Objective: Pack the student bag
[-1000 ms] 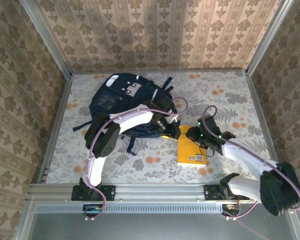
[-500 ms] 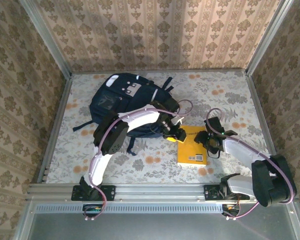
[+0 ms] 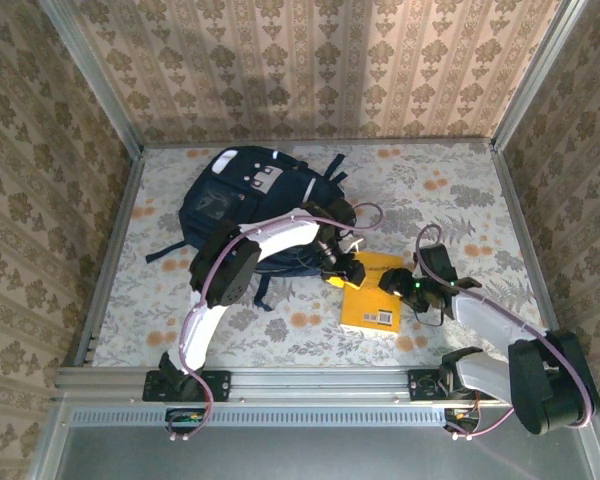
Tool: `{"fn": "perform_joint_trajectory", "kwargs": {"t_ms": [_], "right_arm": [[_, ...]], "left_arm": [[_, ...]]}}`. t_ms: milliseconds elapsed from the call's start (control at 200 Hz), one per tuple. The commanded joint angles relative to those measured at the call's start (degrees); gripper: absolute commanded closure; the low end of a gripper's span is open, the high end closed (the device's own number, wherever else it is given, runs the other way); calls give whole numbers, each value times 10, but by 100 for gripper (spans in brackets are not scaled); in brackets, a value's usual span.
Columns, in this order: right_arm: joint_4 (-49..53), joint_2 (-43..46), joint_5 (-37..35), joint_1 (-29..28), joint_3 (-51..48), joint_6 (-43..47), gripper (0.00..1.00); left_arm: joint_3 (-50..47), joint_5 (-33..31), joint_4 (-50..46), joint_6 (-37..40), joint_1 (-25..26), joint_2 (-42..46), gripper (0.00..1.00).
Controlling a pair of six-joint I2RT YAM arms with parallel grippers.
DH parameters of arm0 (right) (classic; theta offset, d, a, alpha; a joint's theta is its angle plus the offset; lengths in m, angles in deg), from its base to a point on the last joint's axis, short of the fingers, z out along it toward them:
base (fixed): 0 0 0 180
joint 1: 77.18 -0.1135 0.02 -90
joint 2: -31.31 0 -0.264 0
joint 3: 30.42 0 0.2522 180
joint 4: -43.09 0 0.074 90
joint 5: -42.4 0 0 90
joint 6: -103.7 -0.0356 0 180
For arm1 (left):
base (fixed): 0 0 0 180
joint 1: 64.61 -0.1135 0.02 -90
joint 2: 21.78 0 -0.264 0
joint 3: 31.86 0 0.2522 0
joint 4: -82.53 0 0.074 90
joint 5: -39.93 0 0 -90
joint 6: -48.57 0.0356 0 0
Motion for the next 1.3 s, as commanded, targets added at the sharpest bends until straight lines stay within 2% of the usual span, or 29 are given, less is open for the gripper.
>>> {"fn": "perform_joint_trajectory", "kwargs": {"t_ms": [0, 155, 280, 410, 585, 685, 730, 840, 940, 1100, 1190, 1295], "right_arm": [[-138, 40, 155, -11, -11, -60, 34], [-209, 56, 198, -11, -23, -120, 37], [-235, 57, 219, -11, -32, -134, 38], [-255, 73, 214, -12, -49, -143, 40], [-224, 80, 188, -12, -52, -120, 43], [-172, 71, 159, -11, -42, -90, 52], [-150, 67, 147, -11, -36, -74, 59], [-74, 75, 105, -12, -13, -37, 85], [-37, 115, 76, -11, -2, -20, 98], [-31, 195, 83, -12, 16, -9, 100], [-65, 227, 119, -14, 30, -16, 100], [-152, 257, 163, -19, 35, -46, 100]], "left_arm": [[6, 28, 15, 16, 10, -11, 48], [4, 28, 17, 17, 10, -8, 50], [3, 29, 19, 19, 9, -6, 51], [1, 34, 21, 19, 9, -5, 51], [1, 38, 20, 20, 9, 0, 52], [-1, 36, 23, 16, 6, 10, 53], [-10, 32, 31, 7, 1, 20, 53], [-49, 30, 66, -22, -20, 64, 52], [-86, 54, 103, -40, -34, 113, 50], [-105, 90, 114, -41, -35, 193, 45], [-115, 69, 125, -41, -43, 248, 42], [-135, 37, 151, -43, -67, 307, 40]]}}
